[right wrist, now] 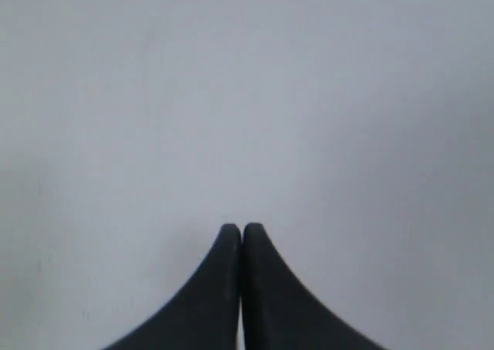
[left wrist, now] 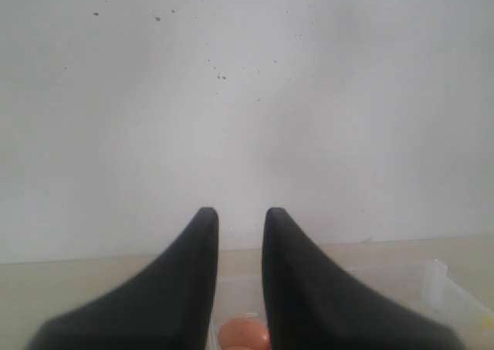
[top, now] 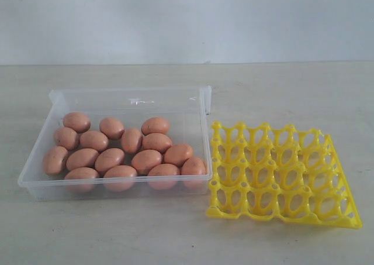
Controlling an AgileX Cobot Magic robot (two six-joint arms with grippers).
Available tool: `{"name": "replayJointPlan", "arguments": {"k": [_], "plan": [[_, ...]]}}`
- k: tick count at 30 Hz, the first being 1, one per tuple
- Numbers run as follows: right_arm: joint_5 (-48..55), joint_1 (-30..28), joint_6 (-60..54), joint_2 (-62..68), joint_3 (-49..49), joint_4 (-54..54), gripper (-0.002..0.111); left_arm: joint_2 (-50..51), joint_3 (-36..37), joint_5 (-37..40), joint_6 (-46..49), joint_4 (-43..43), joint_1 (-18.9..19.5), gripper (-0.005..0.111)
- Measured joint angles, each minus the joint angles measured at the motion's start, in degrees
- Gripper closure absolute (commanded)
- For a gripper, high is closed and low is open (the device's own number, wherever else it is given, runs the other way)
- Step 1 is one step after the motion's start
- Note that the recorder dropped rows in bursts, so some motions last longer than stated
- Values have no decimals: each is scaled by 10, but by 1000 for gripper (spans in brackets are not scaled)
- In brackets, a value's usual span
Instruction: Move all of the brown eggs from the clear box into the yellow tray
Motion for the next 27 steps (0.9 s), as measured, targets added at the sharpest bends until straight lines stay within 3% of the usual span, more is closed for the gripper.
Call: {"name": "replayJointPlan", "arguments": {"k": [1,3,4,6,7,11,13,14,17,24,27], "plan": [[31,0,43,44,-52,-79,109,0,0,0,0,0,0,85],[138,1,227,194,-176,-393,109,0,0,0,0,0,0,85],[244,2,320,289,-237,-545,109,0,0,0,0,0,0,85],[397,1,338,395,-289,-575,109,0,0,0,0,0,0,85],[441,1,316,419,-302,-547,109,0,0,0,0,0,0,85],[694,0,-28,517,-371,-229,109,0,0,0,0,0,0,85],[777,-1,-283,533,-402,30,109,0,0,0,0,0,0,85],[824,0,-433,535,-421,209,109,0,0,0,0,0,0,85],[889,16,-571,544,-471,425,109,0,0,0,0,0,0,85],[939,135,-668,636,-581,484,108,0,0,0,0,0,0,85],[924,202,-761,676,-588,461,102,0,0,0,0,0,0,85]]}}
